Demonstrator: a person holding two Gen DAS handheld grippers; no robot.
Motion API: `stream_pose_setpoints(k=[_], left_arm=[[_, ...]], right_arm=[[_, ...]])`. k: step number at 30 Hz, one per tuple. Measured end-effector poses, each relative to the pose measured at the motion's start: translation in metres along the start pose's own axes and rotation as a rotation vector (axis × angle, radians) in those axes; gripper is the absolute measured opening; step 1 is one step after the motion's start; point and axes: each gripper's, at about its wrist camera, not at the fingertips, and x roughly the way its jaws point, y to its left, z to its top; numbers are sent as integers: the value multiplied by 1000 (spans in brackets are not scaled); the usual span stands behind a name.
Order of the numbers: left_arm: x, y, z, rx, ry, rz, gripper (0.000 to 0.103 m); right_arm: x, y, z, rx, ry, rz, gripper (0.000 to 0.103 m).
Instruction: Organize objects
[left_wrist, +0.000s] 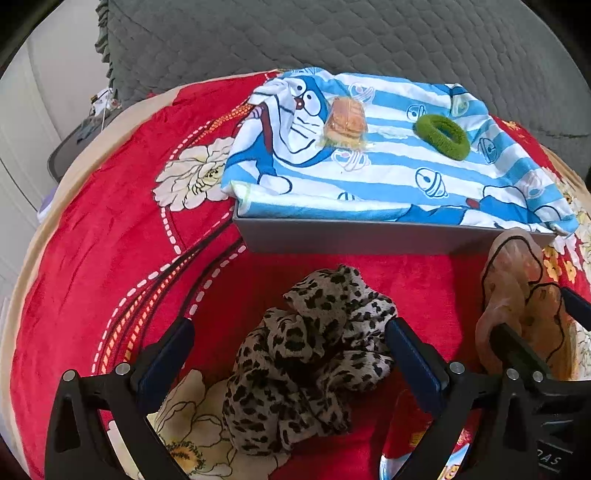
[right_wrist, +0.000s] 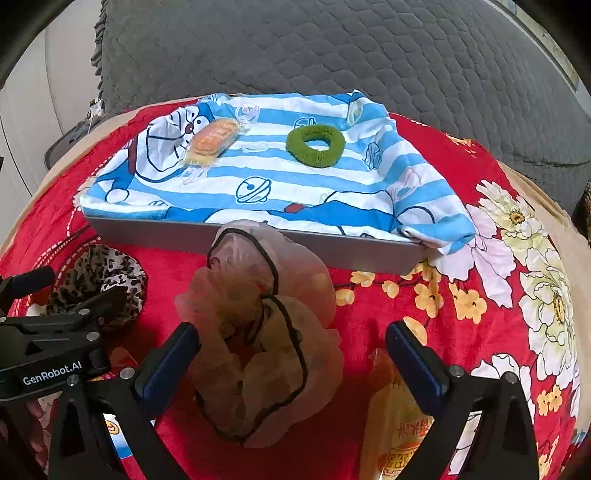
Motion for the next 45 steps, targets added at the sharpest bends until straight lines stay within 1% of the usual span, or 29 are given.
stream_pose_setpoints(k=[11,13,17,19,21,23,25,26,27,28,29,30,32,33,34,35,37,40,42,45], left_arm=[[14,0,0,13,11,-4,103],[17,0,-1,10,10,-9,103],[15,0,-2,-3,-9,-26,103],[16,0,-2,-3,-5,-30,102],[15,-1,-3,-3,-4,-48,99],[14,0,-3,-9,-5,-66,99],[11,0,-3,-13,-10,-86,98],[10,0,-3,-15,-11,-95,97],[10,-1,-4,-13,-10,-103,89],[10,-2,-4,-9,-6,-112,73],[10,-4,-3,-3,3,-121,66],[11,-5,-3,4,13,-124,61],[9,-6,-4,6,15,-137,54],[9,-6,-4,6,15,-145,47],[9,-7,-4,6,17,-156,41],[9,-7,-4,8,19,-160,38],[9,-8,-4,12,19,-171,26],[9,-6,-4,0,25,-198,18],[9,-5,-4,-10,29,-223,15],[9,-2,-3,-25,34,-242,13]], right_arm=[[13,-4,1,-6,21,-9,102],[15,-5,1,0,26,-4,100],[16,-6,2,6,27,35,87],[18,-7,1,14,34,57,83],[18,-6,1,14,36,74,78],[17,-5,1,15,36,88,73],[17,-5,2,18,39,101,67],[16,-4,2,19,41,117,61],[16,-4,2,18,42,127,58],[15,-3,2,16,44,137,56],[15,-3,2,15,43,143,52],[14,-2,2,14,42,154,47],[13,-2,3,14,41,165,41],[11,-2,3,15,35,171,38],[10,-3,4,15,29,176,36],[8,-4,5,17,24,183,34],[6,-4,6,19,20,189,31],[3,-3,8,17,12,198,30],[2,-3,8,17,10,206,29],[1,-2,9,19,7,220,28]])
